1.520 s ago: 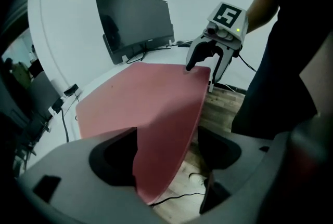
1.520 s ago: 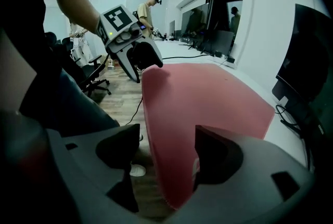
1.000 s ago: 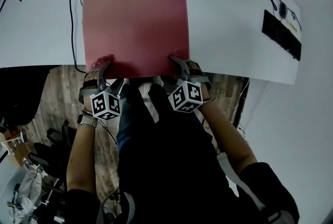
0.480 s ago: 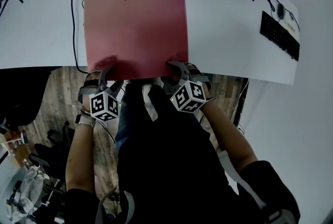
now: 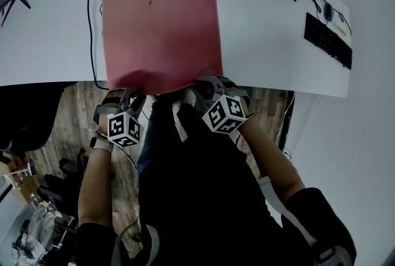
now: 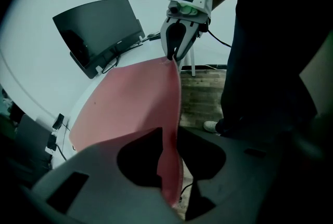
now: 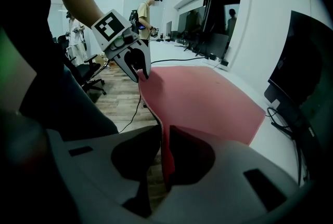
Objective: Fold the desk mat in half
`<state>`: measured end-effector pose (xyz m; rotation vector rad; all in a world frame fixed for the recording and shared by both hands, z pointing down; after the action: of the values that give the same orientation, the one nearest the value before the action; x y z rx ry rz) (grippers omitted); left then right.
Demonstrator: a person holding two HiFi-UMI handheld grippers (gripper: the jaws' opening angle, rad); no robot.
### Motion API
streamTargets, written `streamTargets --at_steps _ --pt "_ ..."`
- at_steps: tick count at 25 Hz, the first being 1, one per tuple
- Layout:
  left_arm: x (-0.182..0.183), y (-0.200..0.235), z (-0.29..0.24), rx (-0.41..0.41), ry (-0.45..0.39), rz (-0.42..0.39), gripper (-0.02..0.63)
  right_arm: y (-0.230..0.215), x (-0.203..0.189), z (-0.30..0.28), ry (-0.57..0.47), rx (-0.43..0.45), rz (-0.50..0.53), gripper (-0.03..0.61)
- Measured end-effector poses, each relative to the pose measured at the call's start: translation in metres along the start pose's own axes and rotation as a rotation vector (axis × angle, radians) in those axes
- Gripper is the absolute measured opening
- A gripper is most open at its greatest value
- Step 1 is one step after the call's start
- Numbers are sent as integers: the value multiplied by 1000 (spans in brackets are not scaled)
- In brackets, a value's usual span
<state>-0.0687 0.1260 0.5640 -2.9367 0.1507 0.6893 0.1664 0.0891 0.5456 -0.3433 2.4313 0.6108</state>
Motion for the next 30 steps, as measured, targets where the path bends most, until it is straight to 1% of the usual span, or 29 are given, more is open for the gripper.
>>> streamTargets --at_steps 3,5,8,17,22,24,26,30 --pt "-1 5 10 -13 -25 2 55 -3 6 3 3 -23 -10 47" --pt "-1 7 13 -24 -34 -7 41 -5 10 4 10 -37 -10 41" --pt "-1 11 17 -40 -34 -41 28 -8 17 5 22 -60 -7 41" --pt "3 43 38 -61 -59 -57 26 -25 40 4 77 -146 -36 40" --pt "4 66 44 -53 -73 -71 28 -39 55 -1 114 -203 -21 40" --pt "4 75 48 -61 -75 -66 28 -45 61 -2 130 -229 -20 41" --pt "3 84 50 -65 -77 -79 28 -50 67 -4 147 -254 -24 40" --pt "1 98 53 -40 -104 -105 28 -57 77 -7 169 -291 -31 41"
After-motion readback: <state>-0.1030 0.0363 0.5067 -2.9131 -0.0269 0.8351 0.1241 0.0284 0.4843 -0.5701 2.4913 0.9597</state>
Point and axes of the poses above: the fingertips, and each gripper's own axes: z backward along the fingers, y to its left, x out of its top, the point moved 10 cm from there along z, backward along the fingers, and after that the axes turned 14 degrees about -x, right-handed, at the moved point
